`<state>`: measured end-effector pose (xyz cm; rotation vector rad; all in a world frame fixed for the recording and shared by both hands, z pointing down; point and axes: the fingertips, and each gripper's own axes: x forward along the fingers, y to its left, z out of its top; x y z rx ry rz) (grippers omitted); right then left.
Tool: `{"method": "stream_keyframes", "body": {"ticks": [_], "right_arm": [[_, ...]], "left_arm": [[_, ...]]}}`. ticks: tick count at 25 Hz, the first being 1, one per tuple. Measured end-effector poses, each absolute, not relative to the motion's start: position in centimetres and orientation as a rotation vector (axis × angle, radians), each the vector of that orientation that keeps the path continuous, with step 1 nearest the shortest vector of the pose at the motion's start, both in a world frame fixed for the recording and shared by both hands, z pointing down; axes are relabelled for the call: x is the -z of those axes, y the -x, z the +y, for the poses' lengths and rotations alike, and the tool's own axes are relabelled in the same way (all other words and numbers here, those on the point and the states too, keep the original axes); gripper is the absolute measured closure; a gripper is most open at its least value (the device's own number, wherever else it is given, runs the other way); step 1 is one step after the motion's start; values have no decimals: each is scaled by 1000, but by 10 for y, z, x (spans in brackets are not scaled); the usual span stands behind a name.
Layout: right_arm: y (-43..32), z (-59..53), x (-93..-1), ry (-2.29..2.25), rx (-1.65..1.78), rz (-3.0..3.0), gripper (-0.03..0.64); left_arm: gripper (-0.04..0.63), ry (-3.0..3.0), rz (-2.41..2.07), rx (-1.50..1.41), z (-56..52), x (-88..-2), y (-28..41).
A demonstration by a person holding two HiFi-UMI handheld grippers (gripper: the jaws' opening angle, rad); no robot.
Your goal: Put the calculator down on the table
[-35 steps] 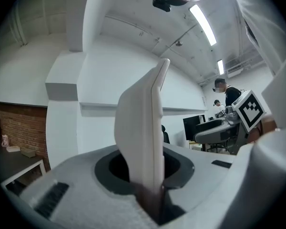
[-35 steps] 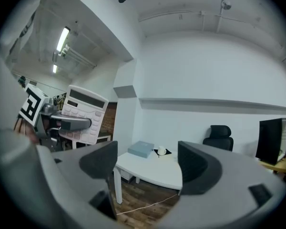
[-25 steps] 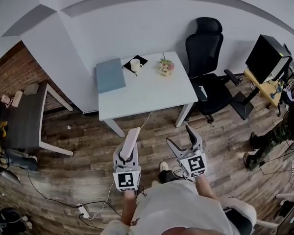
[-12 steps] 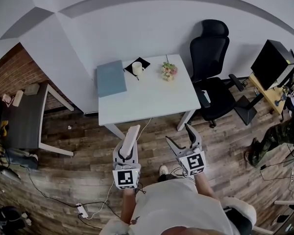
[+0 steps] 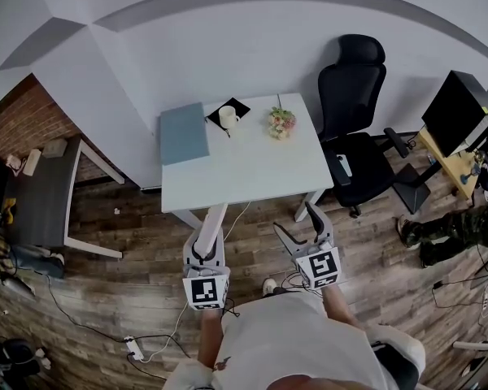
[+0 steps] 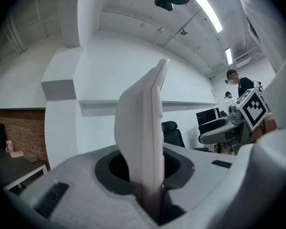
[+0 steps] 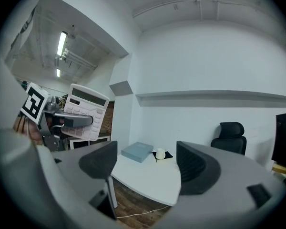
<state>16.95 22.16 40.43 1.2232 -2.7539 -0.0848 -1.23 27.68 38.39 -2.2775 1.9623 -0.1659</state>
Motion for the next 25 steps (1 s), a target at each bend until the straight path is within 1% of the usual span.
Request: {"method": "stream_keyframes", "body": {"ticks": [12,25], "right_arm": [[-175,180,-404,-1175,87,-2795,230],[-167,147,-409,-1177,77,-2782,230]], "left_arm": [[509,2230,2010,172,245,-382,3],[508,2225,2054,179,217,-394,14]]}}
